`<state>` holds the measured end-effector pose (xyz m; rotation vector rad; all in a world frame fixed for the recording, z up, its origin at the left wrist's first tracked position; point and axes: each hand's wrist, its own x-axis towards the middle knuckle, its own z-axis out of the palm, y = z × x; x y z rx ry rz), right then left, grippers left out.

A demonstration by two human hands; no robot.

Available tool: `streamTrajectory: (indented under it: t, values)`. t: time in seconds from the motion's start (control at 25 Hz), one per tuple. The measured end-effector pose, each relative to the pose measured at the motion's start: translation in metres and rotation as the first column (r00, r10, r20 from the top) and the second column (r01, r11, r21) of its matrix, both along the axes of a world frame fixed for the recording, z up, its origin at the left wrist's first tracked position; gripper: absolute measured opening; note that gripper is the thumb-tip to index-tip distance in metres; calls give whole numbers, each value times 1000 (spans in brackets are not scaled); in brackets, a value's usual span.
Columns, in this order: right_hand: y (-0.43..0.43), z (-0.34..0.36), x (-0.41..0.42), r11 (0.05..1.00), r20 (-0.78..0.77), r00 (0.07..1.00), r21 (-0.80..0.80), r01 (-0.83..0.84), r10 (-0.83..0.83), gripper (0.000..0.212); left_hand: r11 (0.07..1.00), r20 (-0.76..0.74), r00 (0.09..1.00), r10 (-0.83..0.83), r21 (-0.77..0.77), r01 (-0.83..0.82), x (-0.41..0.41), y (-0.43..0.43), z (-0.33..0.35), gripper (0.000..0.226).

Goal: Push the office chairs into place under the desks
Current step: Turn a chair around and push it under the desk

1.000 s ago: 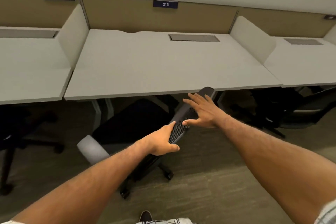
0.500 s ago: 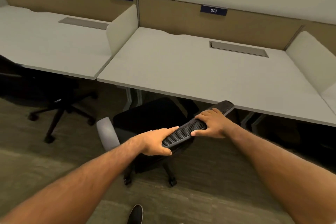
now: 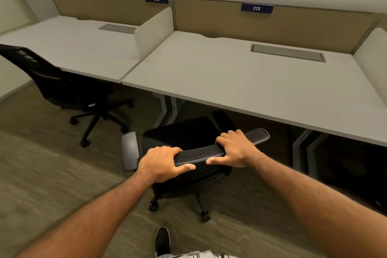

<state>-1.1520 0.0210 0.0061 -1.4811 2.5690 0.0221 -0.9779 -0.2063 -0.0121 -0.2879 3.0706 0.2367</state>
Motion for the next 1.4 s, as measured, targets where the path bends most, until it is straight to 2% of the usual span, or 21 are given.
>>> streamTrajectory:
  t: [0.2, 0.32, 0.52, 0.68, 0.8, 1.12, 1.28, 1.4]
  values:
    - [25, -16, 20, 992, -79, 995, -112, 56, -66, 102, 996, -45, 995, -88, -24, 87, 9, 10, 4, 101]
    - [24, -12, 28, 987, -78, 991, -124, 99, -109, 102, 990, -48, 989, -141, -15, 141, 5, -1, 8, 101]
    - [26, -6, 26, 987, -16, 991, -92, 133, -135, 102, 975, -69, 973, -220, 5, 221, -16, -23, 5, 97]
    - [31, -4, 11, 977, 67, 979, -83, 197, -191, 100, 950, -23, 949, -313, 11, 313, -53, -38, 6, 96]
    - [40, -4, -7, 959, 58, 961, -74, 273, -269, 96, 933, -13, 933, -359, 31, 359, -86, -44, 5, 94]
    - [62, -8, -50, 846, -58, 845, -82, 526, -531, 118, 933, -78, 930, -358, 9, 360, -165, -30, 3, 92]
    - [68, -7, -65, 811, -170, 794, -67, 581, -583, 98, 950, -150, 938, -313, -44, 310, -189, -20, 4, 92]
    - [70, -6, -87, 807, -139, 795, -86, 584, -590, 95, 955, -166, 941, -295, -40, 292, -213, -17, 5, 93]
